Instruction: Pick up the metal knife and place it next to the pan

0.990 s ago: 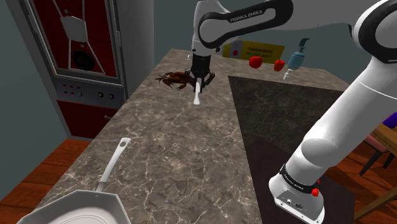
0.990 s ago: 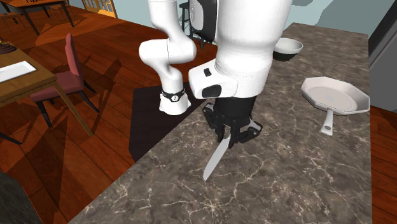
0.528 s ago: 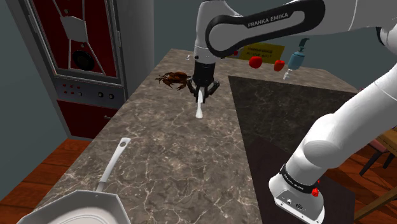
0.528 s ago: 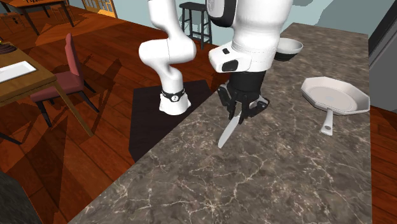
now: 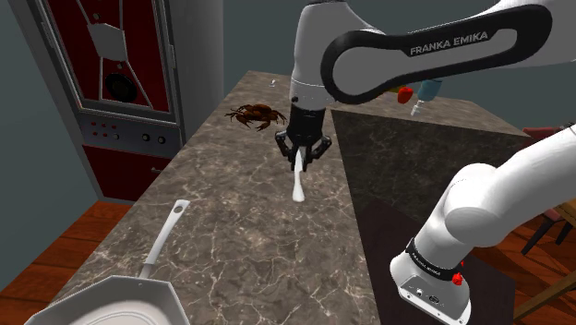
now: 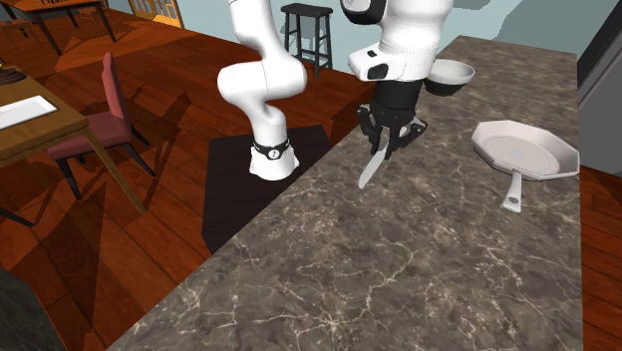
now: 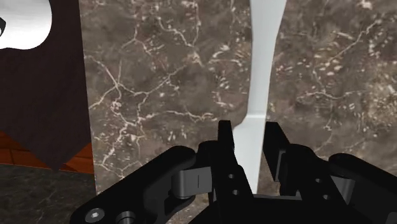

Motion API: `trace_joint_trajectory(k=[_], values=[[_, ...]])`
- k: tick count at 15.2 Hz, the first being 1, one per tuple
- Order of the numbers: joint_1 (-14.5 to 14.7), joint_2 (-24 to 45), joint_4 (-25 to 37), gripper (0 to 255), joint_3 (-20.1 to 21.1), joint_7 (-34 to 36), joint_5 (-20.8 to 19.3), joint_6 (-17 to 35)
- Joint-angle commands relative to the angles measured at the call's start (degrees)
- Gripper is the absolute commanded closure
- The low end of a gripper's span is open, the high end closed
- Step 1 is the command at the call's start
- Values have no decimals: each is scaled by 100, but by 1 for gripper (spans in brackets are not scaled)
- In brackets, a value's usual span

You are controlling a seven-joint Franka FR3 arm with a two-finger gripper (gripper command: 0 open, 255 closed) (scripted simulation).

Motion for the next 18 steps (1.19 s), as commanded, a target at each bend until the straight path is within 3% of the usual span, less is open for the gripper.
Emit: trace_joint_trajectory(k=[1, 9, 18], values=[[162, -260, -153, 255, 137, 205, 161, -84], [815, -963, -454, 255, 790, 1119, 793, -351], [1418, -1259, -275, 255, 1704, 2316, 1451, -572]])
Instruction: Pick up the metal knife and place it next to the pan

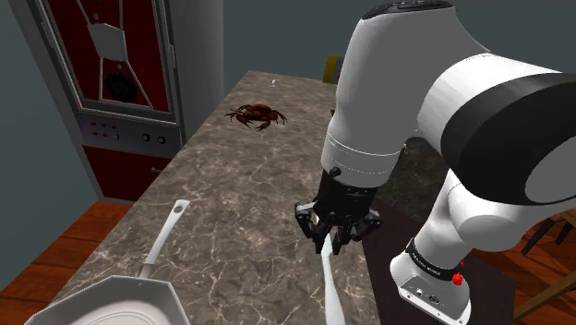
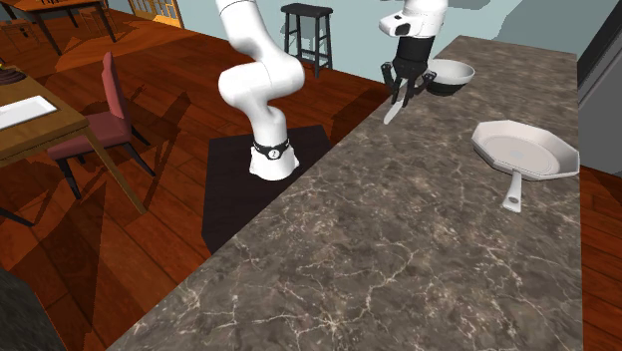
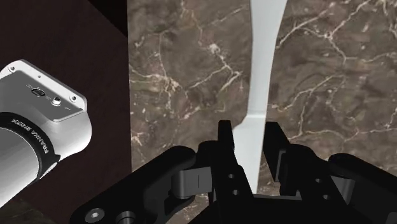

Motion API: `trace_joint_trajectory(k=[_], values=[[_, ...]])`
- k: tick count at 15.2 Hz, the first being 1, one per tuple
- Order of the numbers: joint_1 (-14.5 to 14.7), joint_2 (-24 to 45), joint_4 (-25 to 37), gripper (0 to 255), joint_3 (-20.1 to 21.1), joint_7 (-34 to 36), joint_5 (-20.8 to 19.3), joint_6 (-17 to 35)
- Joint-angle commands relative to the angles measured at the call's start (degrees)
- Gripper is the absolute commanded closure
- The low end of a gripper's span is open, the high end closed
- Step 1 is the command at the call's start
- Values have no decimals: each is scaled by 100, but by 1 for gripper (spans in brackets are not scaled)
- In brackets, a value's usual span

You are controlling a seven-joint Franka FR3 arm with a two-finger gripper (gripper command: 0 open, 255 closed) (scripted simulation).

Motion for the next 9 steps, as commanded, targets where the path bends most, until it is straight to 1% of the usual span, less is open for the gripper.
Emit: trace_joint_trajectory(k=[1, 9], values=[[114, -11, 68, 255, 244, 298, 148, -6], [119, 152, -406, 255, 527, 270, 312, 643]])
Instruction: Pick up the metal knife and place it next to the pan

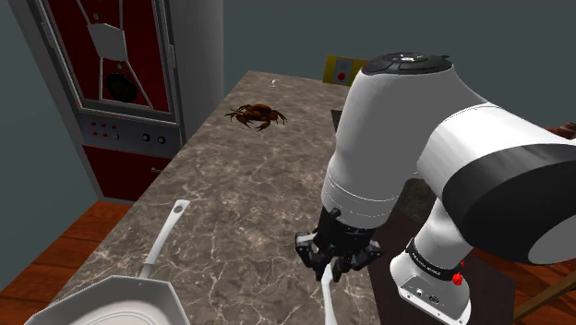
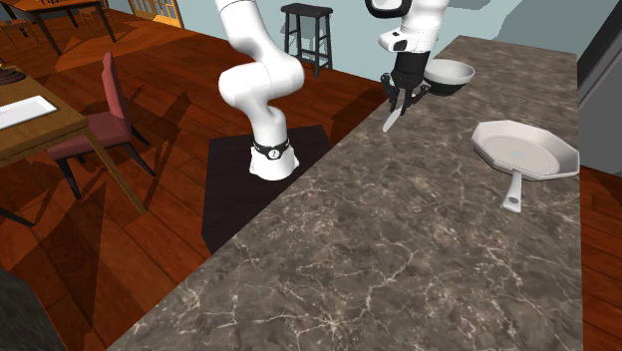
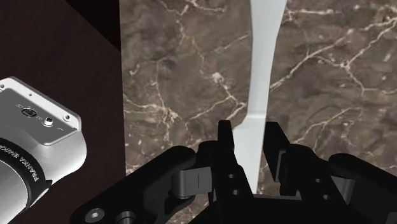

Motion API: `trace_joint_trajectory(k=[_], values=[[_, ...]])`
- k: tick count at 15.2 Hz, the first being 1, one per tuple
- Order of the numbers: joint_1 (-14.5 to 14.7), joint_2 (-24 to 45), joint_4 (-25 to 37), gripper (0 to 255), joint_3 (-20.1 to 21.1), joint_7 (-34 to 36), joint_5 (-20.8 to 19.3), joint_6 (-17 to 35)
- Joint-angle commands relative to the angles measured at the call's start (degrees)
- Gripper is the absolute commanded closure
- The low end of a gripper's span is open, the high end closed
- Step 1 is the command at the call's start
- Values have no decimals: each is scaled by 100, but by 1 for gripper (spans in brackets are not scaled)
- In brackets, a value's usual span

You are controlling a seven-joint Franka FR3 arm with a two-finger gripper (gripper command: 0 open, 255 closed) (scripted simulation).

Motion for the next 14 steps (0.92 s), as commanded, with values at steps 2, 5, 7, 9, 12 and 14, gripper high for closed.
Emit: trace_joint_trajectory(k=[2, 5, 7, 9, 12, 14], values=[[1, 79, -168, 255, 124, 2, 69, 256], [-15, 183, -321, 255, 250, -3, 127, 518], [-30, 264, -417, 255, 339, -4, 164, 698], [-51, 353, -508, 255, 432, -4, 198, 882], [-93, 505, -637, 255, 580, 0, 243, 1167], [-128, 620, -716, 255, 685, 6, 267, 1364]])
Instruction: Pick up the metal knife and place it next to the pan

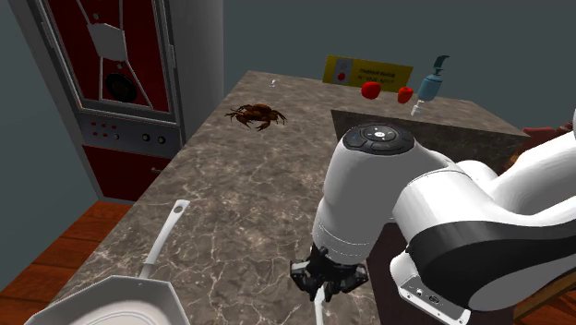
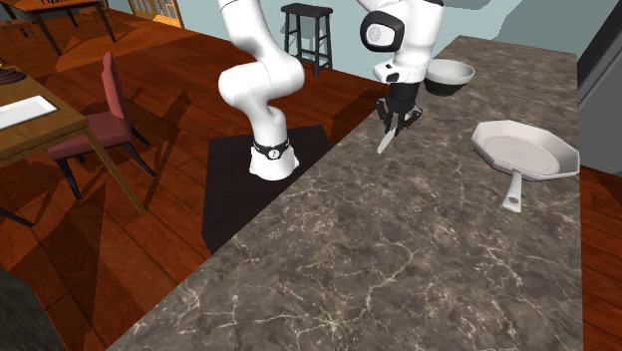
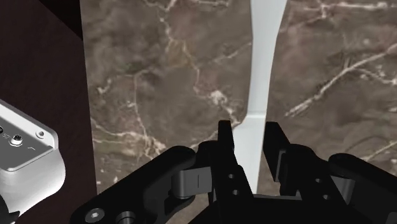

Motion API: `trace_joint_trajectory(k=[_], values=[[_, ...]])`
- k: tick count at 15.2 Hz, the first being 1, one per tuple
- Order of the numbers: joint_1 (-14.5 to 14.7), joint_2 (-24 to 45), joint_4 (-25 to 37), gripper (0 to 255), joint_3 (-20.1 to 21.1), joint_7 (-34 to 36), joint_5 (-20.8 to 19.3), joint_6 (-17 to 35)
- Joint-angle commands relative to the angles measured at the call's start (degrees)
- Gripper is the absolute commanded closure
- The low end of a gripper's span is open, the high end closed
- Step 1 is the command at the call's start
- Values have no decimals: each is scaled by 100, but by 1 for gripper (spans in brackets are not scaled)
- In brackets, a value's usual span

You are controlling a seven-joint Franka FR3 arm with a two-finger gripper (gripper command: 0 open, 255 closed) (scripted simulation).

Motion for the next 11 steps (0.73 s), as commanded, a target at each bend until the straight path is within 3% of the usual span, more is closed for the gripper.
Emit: trace_joint_trajectory(k=[1, 9, 10, 11], values=[[-59, 155, -71, 255, 133, 15, 15, 235], [-58, 154, -70, 255, 132, 15, 14, 234], [-58, 154, -70, 0, 132, 15, 14, 234], [-58, 154, -70, 0, 132, 15, 14, 234]])
